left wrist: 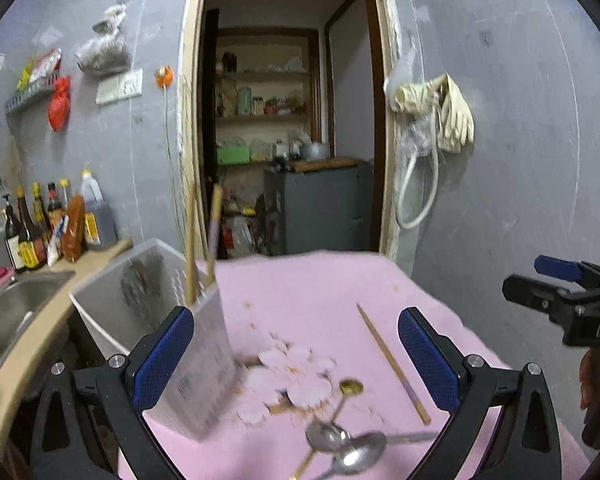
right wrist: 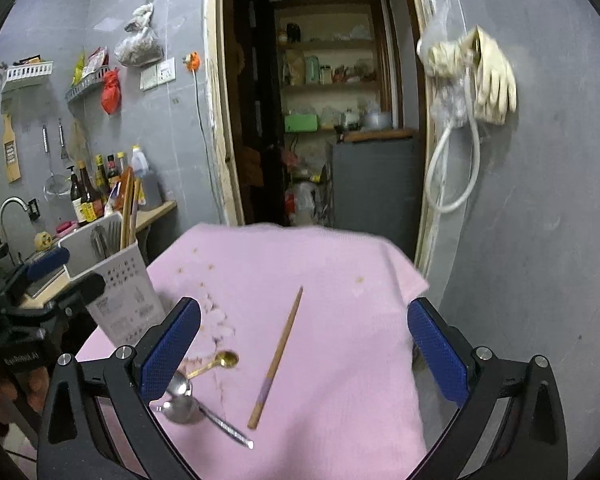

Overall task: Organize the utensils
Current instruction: 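Bring both tools back over the gold spoon and the last chopstick, then grip the gold spoon with the left tool while the right tool grips the chopstick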

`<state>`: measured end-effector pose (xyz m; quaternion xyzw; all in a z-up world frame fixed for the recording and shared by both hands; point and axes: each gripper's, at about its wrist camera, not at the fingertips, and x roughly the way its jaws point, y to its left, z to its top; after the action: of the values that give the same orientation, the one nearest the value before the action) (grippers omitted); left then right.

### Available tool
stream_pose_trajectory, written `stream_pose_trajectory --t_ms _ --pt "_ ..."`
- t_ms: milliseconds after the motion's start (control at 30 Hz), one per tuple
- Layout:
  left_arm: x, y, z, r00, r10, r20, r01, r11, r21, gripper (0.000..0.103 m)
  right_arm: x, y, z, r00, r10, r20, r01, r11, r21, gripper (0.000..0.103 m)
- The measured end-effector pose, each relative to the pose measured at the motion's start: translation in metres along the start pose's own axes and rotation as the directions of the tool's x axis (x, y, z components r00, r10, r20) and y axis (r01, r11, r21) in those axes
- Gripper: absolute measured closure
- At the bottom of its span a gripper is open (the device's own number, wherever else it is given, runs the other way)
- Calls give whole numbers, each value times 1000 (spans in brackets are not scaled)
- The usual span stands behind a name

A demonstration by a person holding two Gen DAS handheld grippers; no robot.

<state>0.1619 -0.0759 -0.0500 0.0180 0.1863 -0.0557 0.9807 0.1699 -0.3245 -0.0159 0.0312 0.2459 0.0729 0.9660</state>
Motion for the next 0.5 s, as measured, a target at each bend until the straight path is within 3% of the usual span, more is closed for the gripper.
stream_pose_trajectory --t_ms 200,500 --pt "11 -4 -31 991 -23 -128 26 999 24 0 29 -12 -31 991 60 -116 -57 998 28 1" --pt "34 12 -71 950 -54 -308 55 998 -8 2 79 0 -70 954 118 -275 -107 993 56 2"
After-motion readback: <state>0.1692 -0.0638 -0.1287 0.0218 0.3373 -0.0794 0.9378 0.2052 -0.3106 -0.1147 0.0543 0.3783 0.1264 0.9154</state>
